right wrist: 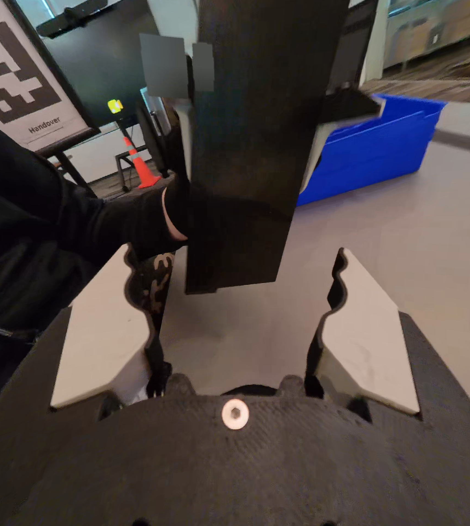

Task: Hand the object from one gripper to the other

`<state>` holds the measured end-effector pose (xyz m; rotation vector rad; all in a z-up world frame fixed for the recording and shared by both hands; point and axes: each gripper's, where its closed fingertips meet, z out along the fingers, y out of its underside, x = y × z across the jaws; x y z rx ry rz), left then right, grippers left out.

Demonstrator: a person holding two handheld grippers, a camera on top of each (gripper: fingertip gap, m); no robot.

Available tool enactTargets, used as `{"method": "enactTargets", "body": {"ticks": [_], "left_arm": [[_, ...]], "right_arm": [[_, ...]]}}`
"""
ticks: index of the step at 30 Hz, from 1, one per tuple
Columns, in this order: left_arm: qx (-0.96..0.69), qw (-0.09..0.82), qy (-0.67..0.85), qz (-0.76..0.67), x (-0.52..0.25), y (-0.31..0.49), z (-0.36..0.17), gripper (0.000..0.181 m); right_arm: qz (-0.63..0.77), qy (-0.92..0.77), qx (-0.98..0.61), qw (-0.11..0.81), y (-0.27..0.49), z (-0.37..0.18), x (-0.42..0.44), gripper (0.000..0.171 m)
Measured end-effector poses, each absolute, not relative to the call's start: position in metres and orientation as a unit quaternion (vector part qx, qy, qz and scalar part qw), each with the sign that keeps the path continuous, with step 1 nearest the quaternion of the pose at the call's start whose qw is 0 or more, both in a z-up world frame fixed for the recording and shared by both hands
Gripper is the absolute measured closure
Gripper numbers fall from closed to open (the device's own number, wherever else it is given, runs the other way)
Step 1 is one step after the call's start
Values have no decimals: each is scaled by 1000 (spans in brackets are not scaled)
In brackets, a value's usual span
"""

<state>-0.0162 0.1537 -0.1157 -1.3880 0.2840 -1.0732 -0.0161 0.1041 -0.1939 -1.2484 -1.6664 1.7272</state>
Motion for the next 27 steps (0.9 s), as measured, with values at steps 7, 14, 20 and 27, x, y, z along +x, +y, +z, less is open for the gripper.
{"method": "enactTargets", "body": {"ticks": [7, 14, 20, 27], "left_arm": [[-603, 634, 161, -457, -5, 147, -114, 95], [-604, 634, 172, -451, -2, 145, -112, 95], [-612, 651, 164, -418, -11, 143, -117, 86], [-632, 705, 237, -219, -8, 133, -143, 104]], "right_arm": [[643, -607, -432, 176, 81, -207, -30, 71], [644, -607, -423, 192, 80, -208, -31, 87], [666, -565, -424, 242, 100, -186, -32, 86], [723, -474, -442, 237, 124, -167, -33, 86]]}}
